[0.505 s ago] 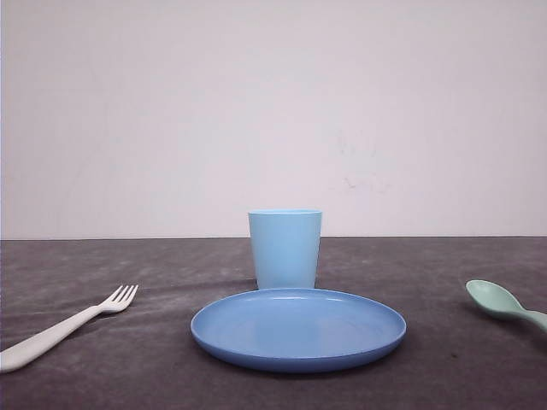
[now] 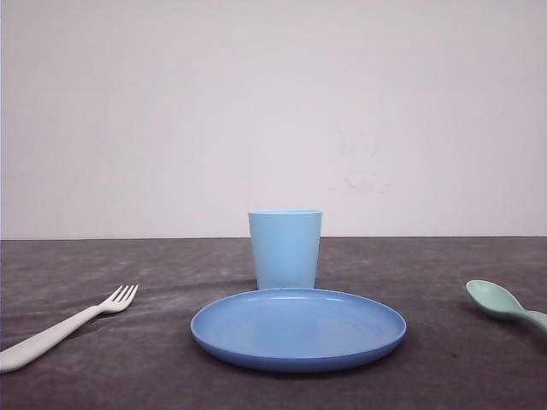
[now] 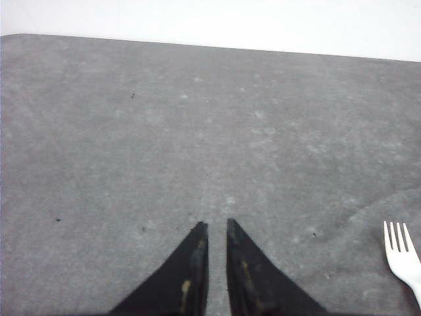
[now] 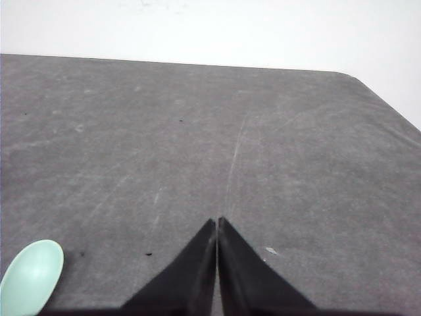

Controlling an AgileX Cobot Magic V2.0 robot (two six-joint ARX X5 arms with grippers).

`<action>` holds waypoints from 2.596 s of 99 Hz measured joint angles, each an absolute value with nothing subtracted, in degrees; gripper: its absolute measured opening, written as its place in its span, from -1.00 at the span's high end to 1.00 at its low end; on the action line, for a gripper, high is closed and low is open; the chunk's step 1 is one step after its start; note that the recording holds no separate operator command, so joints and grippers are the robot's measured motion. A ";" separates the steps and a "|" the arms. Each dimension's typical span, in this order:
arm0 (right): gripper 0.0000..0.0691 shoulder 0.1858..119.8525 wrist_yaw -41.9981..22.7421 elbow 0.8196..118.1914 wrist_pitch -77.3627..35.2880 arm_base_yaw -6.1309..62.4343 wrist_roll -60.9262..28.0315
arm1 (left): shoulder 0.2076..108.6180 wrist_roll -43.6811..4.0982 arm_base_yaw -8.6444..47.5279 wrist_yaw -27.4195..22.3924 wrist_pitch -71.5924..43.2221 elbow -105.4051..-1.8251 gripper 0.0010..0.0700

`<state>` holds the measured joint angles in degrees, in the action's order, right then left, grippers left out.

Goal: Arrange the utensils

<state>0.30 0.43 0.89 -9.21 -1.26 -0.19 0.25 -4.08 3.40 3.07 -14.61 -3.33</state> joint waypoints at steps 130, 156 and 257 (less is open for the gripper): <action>0.99 0.30 7.38 0.89 -9.23 -1.26 13.54 | 0.25 -8.58 3.40 2.92 -13.69 -3.05 0.96; 0.99 0.30 7.53 0.89 -9.21 -1.23 18.70 | 0.25 -12.91 3.40 0.69 -12.80 -2.81 0.96; 0.88 40.12 7.53 46.65 -33.28 4.27 7.46 | 40.97 -11.38 7.31 -1.78 -28.56 -44.10 0.83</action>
